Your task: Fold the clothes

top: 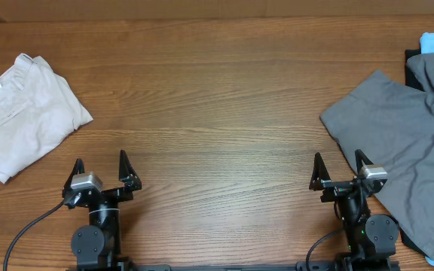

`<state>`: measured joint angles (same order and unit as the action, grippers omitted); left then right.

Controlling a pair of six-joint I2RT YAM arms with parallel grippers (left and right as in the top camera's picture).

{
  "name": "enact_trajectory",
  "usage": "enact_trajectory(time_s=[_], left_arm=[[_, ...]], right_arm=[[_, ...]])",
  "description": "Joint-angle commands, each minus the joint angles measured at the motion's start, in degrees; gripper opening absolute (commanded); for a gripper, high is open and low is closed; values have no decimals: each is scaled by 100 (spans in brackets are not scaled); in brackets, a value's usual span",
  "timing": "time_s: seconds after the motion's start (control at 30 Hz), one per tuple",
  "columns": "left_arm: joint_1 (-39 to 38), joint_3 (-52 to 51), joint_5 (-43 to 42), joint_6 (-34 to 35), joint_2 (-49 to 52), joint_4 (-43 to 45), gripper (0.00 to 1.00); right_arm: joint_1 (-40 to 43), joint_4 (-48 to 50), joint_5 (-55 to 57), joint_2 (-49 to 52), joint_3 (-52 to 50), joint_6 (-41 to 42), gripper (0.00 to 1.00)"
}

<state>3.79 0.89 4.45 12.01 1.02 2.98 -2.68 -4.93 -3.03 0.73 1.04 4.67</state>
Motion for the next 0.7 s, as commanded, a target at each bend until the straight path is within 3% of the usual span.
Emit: enact_trajectory(time_s=[0.0,0.1,0.67], left_arm=[[-201,-61,479,22,-83,-111,100],[-227,-59,201,-4,-83,-702,100],[-227,-59,44,-66,-81,-702,100]], right_arm=[[-24,37,-22,-57,-57,-22,100],[-24,37,-22,-57,-57,-22,100],[-24,37,-22,-57,-57,-22,100]])
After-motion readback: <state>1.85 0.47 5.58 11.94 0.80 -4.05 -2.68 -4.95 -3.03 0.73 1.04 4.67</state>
